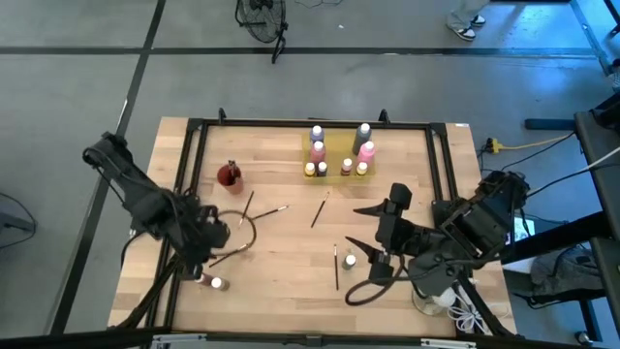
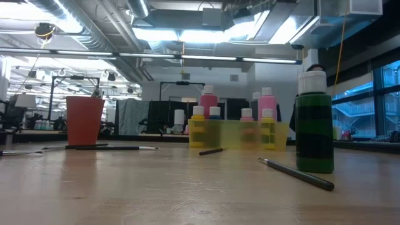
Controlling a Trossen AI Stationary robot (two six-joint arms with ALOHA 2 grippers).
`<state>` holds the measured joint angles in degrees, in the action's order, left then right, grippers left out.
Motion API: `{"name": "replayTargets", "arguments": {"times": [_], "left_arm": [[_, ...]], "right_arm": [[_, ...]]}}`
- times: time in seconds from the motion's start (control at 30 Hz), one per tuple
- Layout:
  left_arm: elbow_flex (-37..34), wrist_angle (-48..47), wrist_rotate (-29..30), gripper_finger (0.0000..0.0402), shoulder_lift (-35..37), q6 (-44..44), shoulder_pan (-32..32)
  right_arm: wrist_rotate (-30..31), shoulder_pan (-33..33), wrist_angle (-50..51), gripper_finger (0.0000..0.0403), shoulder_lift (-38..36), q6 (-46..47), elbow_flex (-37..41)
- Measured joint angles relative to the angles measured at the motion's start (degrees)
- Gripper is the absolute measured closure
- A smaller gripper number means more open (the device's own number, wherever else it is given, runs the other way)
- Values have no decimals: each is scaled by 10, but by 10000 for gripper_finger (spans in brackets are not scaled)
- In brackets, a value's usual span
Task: Pick & Place Paint Supplies
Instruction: Put the small yellow paint bottle into the yellow bin
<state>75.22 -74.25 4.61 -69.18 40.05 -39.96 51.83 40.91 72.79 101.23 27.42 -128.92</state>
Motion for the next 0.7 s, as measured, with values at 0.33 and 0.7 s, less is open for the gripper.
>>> {"name": "replayTargets", "arguments": {"times": [0.33, 0.7], "left_arm": [[-4, -18, 2, 274, -75, 39, -19], [-7, -1, 3, 263, -90, 1, -53]], "right_arm": [[-64, -37, -11, 135, 12, -24, 0], [-97, -41, -29, 135, 13, -26, 0]]}}
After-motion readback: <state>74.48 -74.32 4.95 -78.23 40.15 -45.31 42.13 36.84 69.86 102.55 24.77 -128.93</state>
